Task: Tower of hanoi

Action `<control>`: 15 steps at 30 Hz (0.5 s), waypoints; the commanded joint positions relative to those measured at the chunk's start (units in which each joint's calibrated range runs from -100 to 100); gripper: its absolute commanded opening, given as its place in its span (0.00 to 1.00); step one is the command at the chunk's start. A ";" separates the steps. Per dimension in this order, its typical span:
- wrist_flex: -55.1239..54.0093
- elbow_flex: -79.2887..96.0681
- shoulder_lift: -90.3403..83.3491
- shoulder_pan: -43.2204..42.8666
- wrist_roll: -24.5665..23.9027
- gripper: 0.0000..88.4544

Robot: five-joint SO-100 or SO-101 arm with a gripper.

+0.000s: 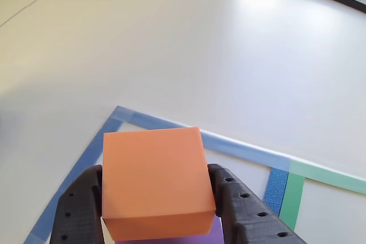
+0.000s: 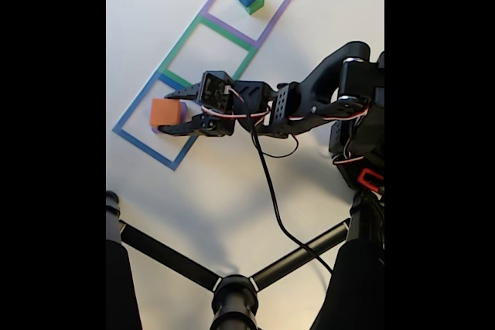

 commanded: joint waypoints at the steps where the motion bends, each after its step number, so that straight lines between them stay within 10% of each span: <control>1: -3.13 -2.02 0.54 -0.53 0.00 0.13; 15: -7.58 -3.02 6.15 0.00 0.00 0.13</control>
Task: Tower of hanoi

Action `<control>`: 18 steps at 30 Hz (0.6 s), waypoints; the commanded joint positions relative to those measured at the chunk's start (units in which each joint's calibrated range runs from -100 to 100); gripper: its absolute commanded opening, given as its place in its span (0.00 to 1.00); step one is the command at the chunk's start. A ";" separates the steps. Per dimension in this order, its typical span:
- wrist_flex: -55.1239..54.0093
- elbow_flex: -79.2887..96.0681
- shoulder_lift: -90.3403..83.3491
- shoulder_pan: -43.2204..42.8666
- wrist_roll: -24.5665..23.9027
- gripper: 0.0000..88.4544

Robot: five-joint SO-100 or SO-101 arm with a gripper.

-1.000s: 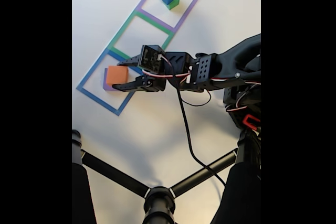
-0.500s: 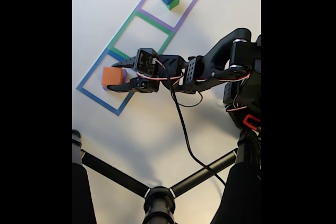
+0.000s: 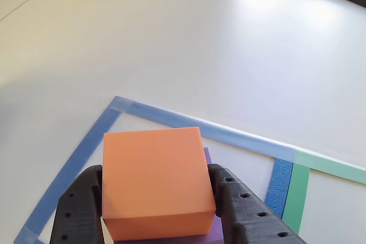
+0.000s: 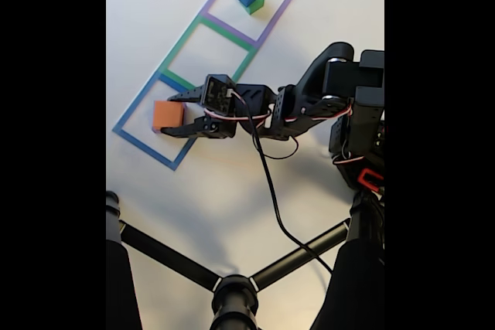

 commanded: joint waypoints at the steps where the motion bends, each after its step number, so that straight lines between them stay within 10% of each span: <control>1: -2.16 -2.33 0.08 0.08 0.38 0.13; 18: -3.54 -2.33 0.64 0.99 0.38 0.30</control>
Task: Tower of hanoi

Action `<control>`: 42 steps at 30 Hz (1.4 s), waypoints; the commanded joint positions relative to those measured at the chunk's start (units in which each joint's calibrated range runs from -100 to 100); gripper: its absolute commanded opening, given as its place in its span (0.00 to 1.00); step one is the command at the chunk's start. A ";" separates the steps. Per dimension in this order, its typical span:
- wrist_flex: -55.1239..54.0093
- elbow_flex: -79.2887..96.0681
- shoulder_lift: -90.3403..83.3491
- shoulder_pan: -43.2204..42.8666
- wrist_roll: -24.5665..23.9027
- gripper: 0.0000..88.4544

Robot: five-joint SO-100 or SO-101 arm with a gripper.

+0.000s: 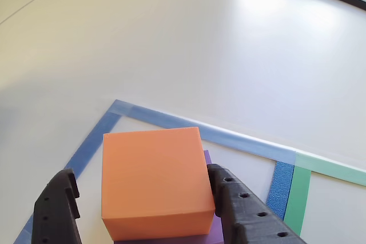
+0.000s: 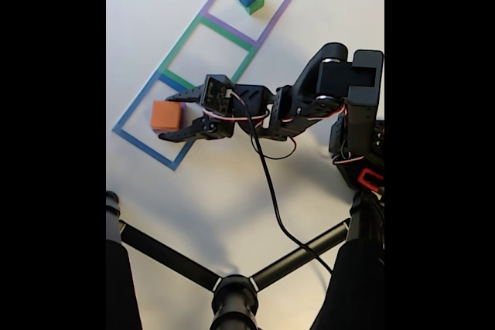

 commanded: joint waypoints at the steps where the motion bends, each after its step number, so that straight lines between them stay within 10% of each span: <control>1: -1.86 -1.47 -1.45 1.07 0.38 0.31; 19: 24.04 -1.01 -30.94 -0.30 0.38 0.35; 27: 70.90 -11.92 -55.38 4.65 0.38 0.00; 42: 138.24 -61.08 -57.14 26.54 0.38 0.00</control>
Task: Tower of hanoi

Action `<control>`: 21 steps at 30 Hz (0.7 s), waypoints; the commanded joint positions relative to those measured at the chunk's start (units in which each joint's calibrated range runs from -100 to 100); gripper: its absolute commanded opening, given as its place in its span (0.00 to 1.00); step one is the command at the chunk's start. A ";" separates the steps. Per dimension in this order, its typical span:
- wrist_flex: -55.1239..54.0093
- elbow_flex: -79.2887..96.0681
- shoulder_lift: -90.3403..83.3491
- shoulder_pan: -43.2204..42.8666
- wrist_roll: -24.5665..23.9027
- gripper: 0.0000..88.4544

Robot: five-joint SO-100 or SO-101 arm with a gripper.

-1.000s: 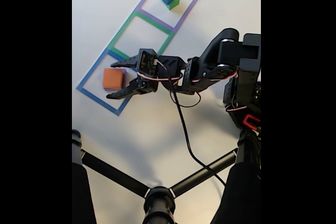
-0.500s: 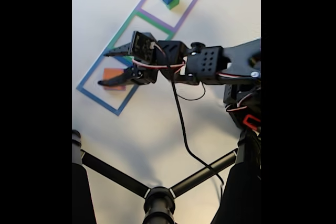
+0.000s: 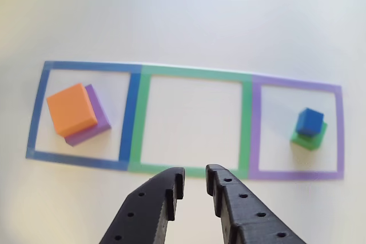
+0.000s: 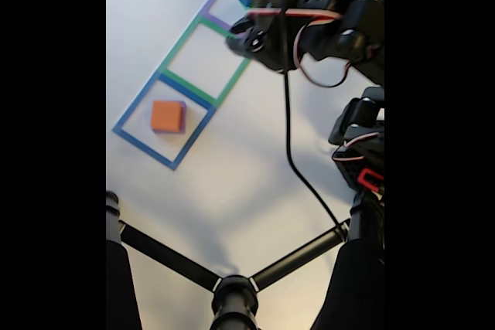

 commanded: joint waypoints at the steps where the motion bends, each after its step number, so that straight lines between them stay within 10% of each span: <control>1: 13.08 -16.51 3.18 7.95 0.00 0.00; 21: 18.42 -22.87 5.34 30.37 0.00 0.00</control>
